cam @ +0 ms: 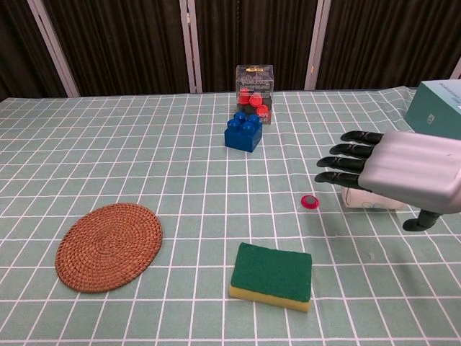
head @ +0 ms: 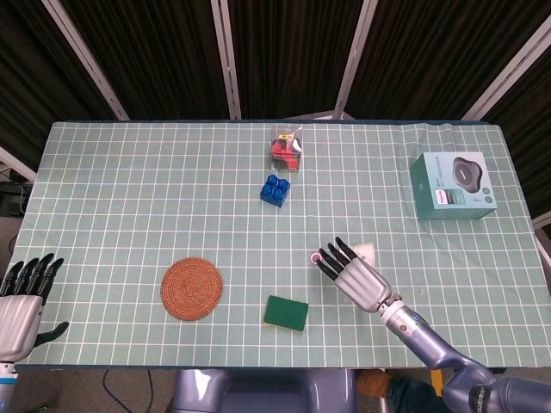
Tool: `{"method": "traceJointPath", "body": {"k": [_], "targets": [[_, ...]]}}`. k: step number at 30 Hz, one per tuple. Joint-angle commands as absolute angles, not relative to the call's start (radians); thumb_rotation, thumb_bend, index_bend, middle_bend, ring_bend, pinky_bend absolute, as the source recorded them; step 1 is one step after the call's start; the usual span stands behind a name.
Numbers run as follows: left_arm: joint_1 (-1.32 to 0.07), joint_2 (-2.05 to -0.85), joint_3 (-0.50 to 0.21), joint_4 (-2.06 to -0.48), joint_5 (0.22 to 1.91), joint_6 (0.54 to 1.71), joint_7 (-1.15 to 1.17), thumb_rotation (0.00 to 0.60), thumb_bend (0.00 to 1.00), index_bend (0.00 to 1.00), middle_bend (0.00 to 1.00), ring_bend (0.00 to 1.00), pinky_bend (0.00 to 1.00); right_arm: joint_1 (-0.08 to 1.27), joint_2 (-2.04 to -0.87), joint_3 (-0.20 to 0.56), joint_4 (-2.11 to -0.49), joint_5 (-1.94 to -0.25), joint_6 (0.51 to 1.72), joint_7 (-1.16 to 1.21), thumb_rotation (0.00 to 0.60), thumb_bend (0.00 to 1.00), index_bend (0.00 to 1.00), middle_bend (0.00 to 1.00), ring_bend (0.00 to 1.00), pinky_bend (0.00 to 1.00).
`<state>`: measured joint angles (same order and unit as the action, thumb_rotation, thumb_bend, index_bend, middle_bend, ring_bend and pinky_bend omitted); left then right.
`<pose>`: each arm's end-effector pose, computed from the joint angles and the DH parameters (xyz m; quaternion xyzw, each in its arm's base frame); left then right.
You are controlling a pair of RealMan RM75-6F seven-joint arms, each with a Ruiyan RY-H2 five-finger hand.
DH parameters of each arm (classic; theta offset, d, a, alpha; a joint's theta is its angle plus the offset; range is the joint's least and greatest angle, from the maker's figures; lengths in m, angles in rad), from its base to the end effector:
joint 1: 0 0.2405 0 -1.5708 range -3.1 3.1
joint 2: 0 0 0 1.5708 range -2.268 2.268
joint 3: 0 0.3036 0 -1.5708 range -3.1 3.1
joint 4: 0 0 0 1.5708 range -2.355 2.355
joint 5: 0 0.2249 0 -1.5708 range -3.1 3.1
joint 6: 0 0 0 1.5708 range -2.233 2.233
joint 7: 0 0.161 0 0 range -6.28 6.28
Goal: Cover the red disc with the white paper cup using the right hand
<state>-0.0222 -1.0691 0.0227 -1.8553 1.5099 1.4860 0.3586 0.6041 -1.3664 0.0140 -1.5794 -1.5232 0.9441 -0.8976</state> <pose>-0.3253 0.1621 0.1525 -0.6368 -0.3730 -0.3016 0.6036 -0.2240 -0.3183 -0.0081 0.8822 -0.0065 0.1965 0.4279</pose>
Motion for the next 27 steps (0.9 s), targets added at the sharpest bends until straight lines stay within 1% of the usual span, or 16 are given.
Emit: {"method": "traceJointPath", "body": {"k": [1, 6, 9, 13, 15, 18, 21, 24, 26, 27], "targets": [[-0.023, -1.069, 0.022, -1.855, 1.508, 1.486, 0.358, 0.600, 0.00, 0.00, 0.00, 0.00, 0.00, 0.604, -1.423, 0.047, -1.590, -1.383, 0.922, -1.105, 0.600, 0.01, 0.00, 0.00, 0.00, 0.00], [-0.025, -1.070, 0.020, -1.853, 1.501, 1.482, 0.359, 0.600, 0.00, 0.00, 0.00, 0.00, 0.00, 0.629, -1.485, 0.063, -1.545, -1.300, 0.924, -1.242, 0.600, 0.02, 0.00, 0.00, 0.00, 0.04], [-0.025, -1.069, 0.020, -1.853, 1.499, 1.481, 0.358, 0.600, 0.00, 0.00, 0.00, 0.00, 0.00, 0.645, -1.524, 0.071, -1.510, -1.253, 0.923, -1.297, 0.600, 0.02, 0.00, 0.00, 0.00, 0.12], [-0.026, -1.067, 0.018, -1.853, 1.495, 1.480, 0.354, 0.600, 0.00, 0.00, 0.00, 0.00, 0.00, 0.661, -1.558, 0.059, -1.473, -1.222, 0.939, -1.369, 0.600, 0.03, 0.00, 0.00, 0.00, 0.14], [-0.027, -1.067, 0.018, -1.852, 1.492, 1.478, 0.354, 0.600, 0.00, 0.00, 0.00, 0.00, 0.00, 0.664, -1.570, 0.051, -1.463, -1.211, 0.949, -1.398, 0.600, 0.03, 0.00, 0.00, 0.00, 0.17], [-0.028, -1.066, 0.018, -1.853, 1.491, 1.477, 0.354, 0.600, 0.00, 0.00, 0.00, 0.00, 0.00, 0.668, -1.590, 0.037, -1.443, -1.205, 0.973, -1.445, 0.600, 0.04, 0.00, 0.01, 0.00, 0.25], [-0.027, -1.066, 0.018, -1.854, 1.491, 1.478, 0.353, 0.600, 0.00, 0.00, 0.00, 0.00, 0.00, 0.668, -1.607, 0.023, -1.421, -1.203, 0.992, -1.483, 0.600, 0.04, 0.00, 0.06, 0.00, 0.35], [-0.027, -1.066, 0.018, -1.854, 1.491, 1.479, 0.354, 0.600, 0.00, 0.00, 0.00, 0.00, 0.00, 0.667, -1.621, 0.014, -1.404, -1.198, 1.001, -1.490, 0.600, 0.05, 0.00, 0.13, 0.01, 0.42], [-0.027, -1.067, 0.019, -1.853, 1.490, 1.477, 0.356, 0.600, 0.00, 0.00, 0.00, 0.00, 0.00, 0.667, -1.625, 0.009, -1.396, -1.197, 1.003, -1.486, 0.600, 0.06, 0.00, 0.18, 0.07, 0.48], [-0.028, -1.067, 0.019, -1.853, 1.490, 1.477, 0.357, 0.600, 0.00, 0.00, 0.00, 0.00, 0.00, 0.668, -1.626, 0.007, -1.393, -1.197, 1.002, -1.483, 0.600, 0.08, 0.00, 0.23, 0.11, 0.51]]}}
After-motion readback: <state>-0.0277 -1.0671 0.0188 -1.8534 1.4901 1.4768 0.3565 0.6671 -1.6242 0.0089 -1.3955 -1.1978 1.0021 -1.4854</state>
